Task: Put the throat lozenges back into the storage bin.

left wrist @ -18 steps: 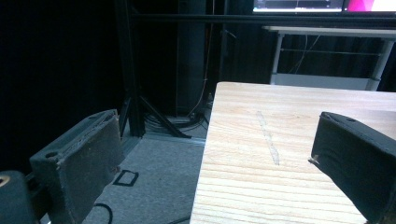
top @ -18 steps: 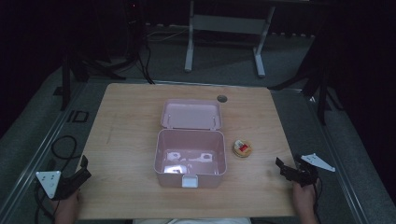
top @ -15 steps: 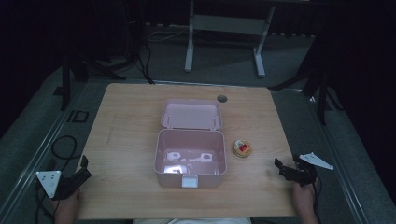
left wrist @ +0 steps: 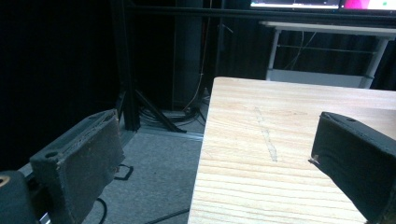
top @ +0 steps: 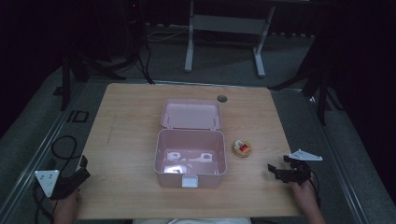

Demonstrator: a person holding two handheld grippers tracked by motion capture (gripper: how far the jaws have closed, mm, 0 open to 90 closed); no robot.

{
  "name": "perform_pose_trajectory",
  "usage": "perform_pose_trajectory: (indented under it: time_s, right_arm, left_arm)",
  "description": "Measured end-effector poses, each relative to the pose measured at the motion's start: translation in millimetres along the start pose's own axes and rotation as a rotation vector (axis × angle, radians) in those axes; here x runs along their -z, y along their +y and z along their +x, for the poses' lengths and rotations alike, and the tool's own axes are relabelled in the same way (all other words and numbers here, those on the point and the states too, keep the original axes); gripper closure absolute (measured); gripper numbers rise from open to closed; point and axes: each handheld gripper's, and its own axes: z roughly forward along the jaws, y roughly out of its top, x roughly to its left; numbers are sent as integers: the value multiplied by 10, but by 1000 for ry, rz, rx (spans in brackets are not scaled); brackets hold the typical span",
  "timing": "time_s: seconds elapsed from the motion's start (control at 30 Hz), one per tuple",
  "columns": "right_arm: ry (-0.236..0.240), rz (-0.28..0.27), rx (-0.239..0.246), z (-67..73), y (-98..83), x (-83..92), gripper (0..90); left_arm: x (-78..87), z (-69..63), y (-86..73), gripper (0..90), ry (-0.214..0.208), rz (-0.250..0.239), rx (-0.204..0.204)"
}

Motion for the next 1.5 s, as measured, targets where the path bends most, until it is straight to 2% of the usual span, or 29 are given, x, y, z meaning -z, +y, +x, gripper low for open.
perform_pose_trajectory:
  time_s: [0.03, 0.13, 0.17, 0.23, 0.3, 0.33, 0.53, 0.57, 0.6, 0.63, 0.97, 1.13, 1.2, 1.3, 1.5]
  right_arm:
    - [27, 27, 23, 3, 26, 5, 130]
    - [39, 84, 87, 23, 102, 40, 130]
    - [57, 107, 93, 27, 127, 51, 130]
    - [57, 158, 130, 34, 170, 61, 130]
    - [66, 211, 144, 47, 204, 66, 130]
    - [88, 246, 157, 50, 220, 61, 125]
    - [136, 425, 231, 109, 291, 47, 113]
    - [136, 425, 231, 109, 291, 47, 113]
    - [135, 459, 248, 124, 303, 46, 113]
    - [137, 534, 278, 152, 330, 42, 113]
    - [143, 736, 338, 231, 463, 50, 105]
    - [128, 882, 375, 298, 506, -11, 114]
    - [117, 918, 393, 319, 534, -20, 126]
    - [132, 929, 396, 334, 597, -11, 126]
    - [130, 949, 413, 367, 686, -59, 124]
  left_arm:
    - [0, 0, 0, 25, -1, -1, 0]
    - [-1, -5, 0, 25, -2, -1, -5]
    - [-1, -6, -1, 25, -2, -1, -7]
    - [-2, -9, -1, 25, -2, -4, -6]
    - [0, -9, -2, 25, -2, -5, -7]
    - [1, -9, -3, 25, -2, -6, -7]
    - [0, -10, -3, 25, -5, -6, -9]
    - [0, -10, -3, 25, -5, -6, -9]
    - [0, -10, -3, 25, -5, -6, -9]
    - [0, -10, -3, 25, -5, -6, -9]
    - [1, -15, -3, 25, -5, -6, -14]
    - [2, -17, -3, 25, -5, -7, -16]
    - [2, -17, -4, 25, -5, -7, -16]
    - [2, -19, -4, 25, -6, -8, -17]
    - [3, -21, -4, 25, -6, -8, -21]
